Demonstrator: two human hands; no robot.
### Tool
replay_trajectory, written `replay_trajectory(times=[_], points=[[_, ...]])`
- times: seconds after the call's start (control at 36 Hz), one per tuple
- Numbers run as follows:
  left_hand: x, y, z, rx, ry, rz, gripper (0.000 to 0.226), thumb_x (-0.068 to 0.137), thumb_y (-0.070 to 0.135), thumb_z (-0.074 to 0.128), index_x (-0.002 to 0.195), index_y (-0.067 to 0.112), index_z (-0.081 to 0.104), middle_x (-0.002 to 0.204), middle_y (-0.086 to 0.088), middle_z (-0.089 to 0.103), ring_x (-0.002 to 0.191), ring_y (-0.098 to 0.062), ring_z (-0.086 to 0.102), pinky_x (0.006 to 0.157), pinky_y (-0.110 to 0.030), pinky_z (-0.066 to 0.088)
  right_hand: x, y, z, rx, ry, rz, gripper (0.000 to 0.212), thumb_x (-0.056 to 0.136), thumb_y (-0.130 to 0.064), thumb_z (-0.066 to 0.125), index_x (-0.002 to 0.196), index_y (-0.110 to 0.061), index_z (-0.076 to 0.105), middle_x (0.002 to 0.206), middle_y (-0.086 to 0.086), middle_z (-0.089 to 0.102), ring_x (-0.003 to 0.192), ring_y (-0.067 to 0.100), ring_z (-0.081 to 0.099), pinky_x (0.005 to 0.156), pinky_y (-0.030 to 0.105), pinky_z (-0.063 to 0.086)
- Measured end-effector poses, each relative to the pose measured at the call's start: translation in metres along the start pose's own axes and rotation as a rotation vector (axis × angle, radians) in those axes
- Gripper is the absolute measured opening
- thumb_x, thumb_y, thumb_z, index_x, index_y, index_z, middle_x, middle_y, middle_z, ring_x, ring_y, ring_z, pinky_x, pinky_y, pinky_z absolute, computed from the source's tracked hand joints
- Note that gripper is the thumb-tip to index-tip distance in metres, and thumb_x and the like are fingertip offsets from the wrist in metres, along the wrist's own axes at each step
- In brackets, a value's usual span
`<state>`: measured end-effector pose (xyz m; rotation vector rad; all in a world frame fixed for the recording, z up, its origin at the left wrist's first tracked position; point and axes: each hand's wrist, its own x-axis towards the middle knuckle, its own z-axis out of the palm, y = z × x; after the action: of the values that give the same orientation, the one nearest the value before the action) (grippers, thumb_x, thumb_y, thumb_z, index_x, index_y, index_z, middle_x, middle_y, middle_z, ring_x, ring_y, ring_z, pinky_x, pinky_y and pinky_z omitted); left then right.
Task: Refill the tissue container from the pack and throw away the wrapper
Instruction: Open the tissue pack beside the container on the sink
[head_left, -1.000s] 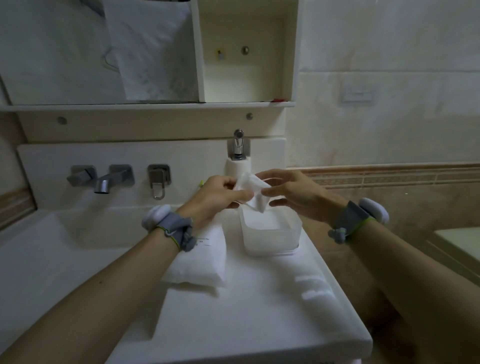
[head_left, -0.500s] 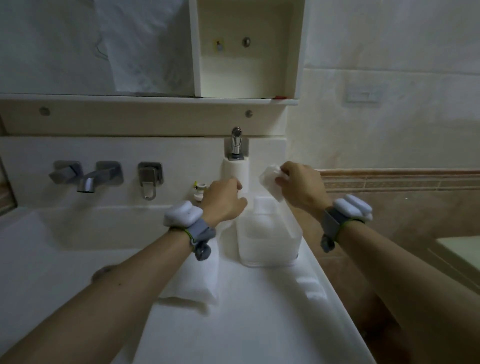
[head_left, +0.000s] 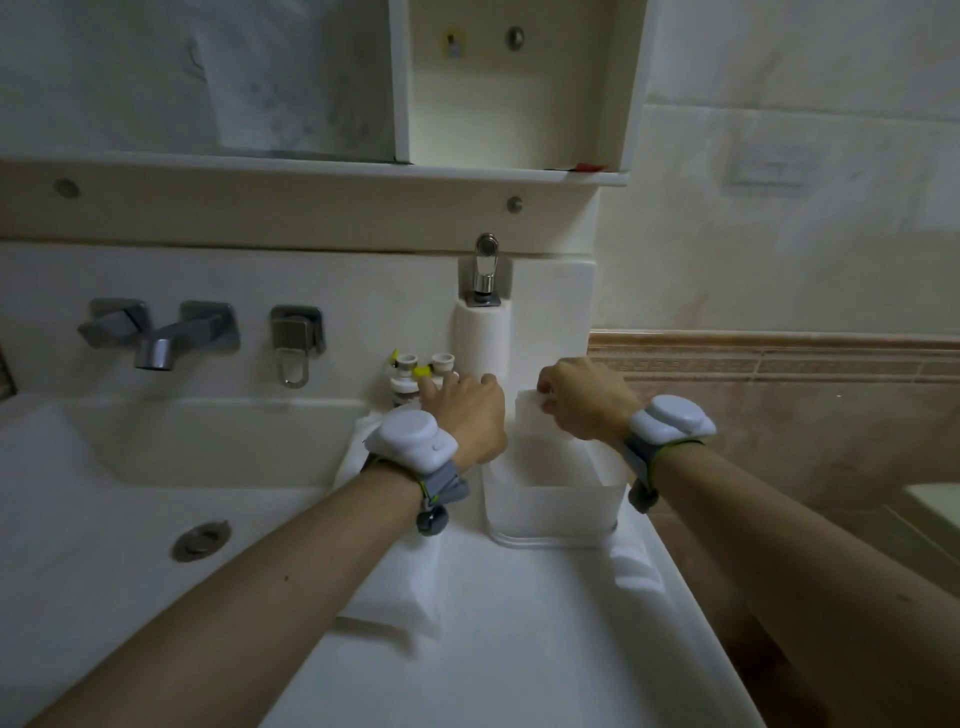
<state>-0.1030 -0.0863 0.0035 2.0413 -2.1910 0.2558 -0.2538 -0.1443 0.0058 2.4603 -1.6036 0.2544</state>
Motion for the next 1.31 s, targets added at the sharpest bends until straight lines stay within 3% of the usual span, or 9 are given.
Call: replay_trajectory(times=[0.17,0.39,0.53,0.67,0.86,0.94,1.06,1.17,1.31], points=[[0.0,0.003,0.002,0.021,0.04,0.005,0.026,0.086,0.013,0.051,0.111,0.007,0.047,0.122,-0.014,0.052,0.118,-0.034,0.043,0.095,-0.046,0.029,0.005,0.003,0.004,-0.023,0.046,0.011,0.024,0.093,-0.024,0.061,0.113,-0.01,0.064,0.114,0.01,0.049,0.089,0.034,0.06,0.076,0.045,0.054],[0.0,0.002,0.004,0.0,0.048,0.007,0.029,0.087,0.015,0.052,0.114,0.005,0.046,0.124,-0.015,0.052,0.119,-0.035,0.044,0.095,-0.045,0.029,0.004,0.001,0.004,-0.015,0.024,-0.039,0.025,0.091,-0.015,0.059,0.111,-0.01,0.046,0.109,0.011,0.057,0.086,0.034,0.06,0.075,0.047,0.054],[0.001,0.001,0.003,-0.02,0.036,0.005,0.03,0.087,0.015,0.051,0.114,0.006,0.046,0.125,-0.015,0.052,0.12,-0.035,0.044,0.096,-0.046,0.028,0.0,0.0,-0.002,0.069,0.002,-0.011,0.018,0.086,-0.009,0.049,0.104,-0.01,0.053,0.101,0.008,0.059,0.083,0.028,0.058,0.076,0.042,0.055],[0.001,0.0,0.002,-0.034,0.028,0.002,0.029,0.089,0.018,0.049,0.115,0.006,0.047,0.126,-0.014,0.052,0.12,-0.035,0.044,0.097,-0.045,0.028,-0.005,-0.001,-0.004,0.126,0.134,0.041,0.024,0.087,-0.007,0.041,0.098,-0.01,0.062,0.098,0.009,0.064,0.081,0.031,0.061,0.073,0.044,0.055],[-0.007,-0.011,-0.008,-0.128,0.121,-0.008,0.029,0.09,0.025,0.047,0.114,0.009,0.053,0.126,-0.013,0.054,0.118,-0.034,0.048,0.094,-0.044,0.032,-0.015,-0.013,-0.025,0.543,0.3,0.19,0.028,0.091,-0.014,0.031,0.101,-0.015,0.057,0.09,0.009,0.066,0.081,0.031,0.06,0.074,0.047,0.052],[-0.014,-0.022,-0.015,-0.198,0.142,-0.085,0.037,0.091,0.032,0.048,0.12,0.01,0.052,0.128,-0.013,0.051,0.121,-0.035,0.046,0.098,-0.044,0.033,-0.019,-0.026,-0.037,0.688,0.244,0.218,0.027,0.093,-0.021,0.033,0.103,-0.013,0.057,0.093,0.01,0.067,0.087,0.032,0.063,0.079,0.05,0.054],[-0.025,-0.038,-0.02,-0.3,0.1,-0.203,0.055,0.086,0.047,0.053,0.128,0.012,0.045,0.134,-0.013,0.045,0.125,-0.036,0.043,0.099,-0.045,0.035,-0.021,-0.046,-0.044,0.736,0.122,0.182,0.016,0.095,-0.025,0.047,0.095,-0.015,0.059,0.088,0.008,0.071,0.084,0.024,0.067,0.083,0.044,0.057],[-0.04,-0.05,-0.022,-0.377,-0.079,-0.28,0.088,0.08,0.059,0.061,0.146,0.01,0.028,0.145,-0.017,0.033,0.132,-0.038,0.038,0.104,-0.042,0.037,-0.028,-0.072,-0.041,0.704,0.089,0.107,0.019,0.094,-0.024,0.05,0.101,-0.015,0.065,0.094,0.007,0.073,0.088,0.023,0.067,0.085,0.042,0.056],[-0.058,-0.054,-0.024,-0.412,-0.226,-0.303,0.086,0.084,0.052,0.061,0.148,0.009,0.024,0.147,-0.017,0.033,0.135,-0.033,0.036,0.101,-0.036,0.037,-0.038,-0.101,-0.041,0.507,0.06,0.007,0.029,0.095,-0.025,0.048,0.111,-0.008,0.065,0.114,0.014,0.067,0.104,0.034,0.06,0.089,0.04,0.05]])
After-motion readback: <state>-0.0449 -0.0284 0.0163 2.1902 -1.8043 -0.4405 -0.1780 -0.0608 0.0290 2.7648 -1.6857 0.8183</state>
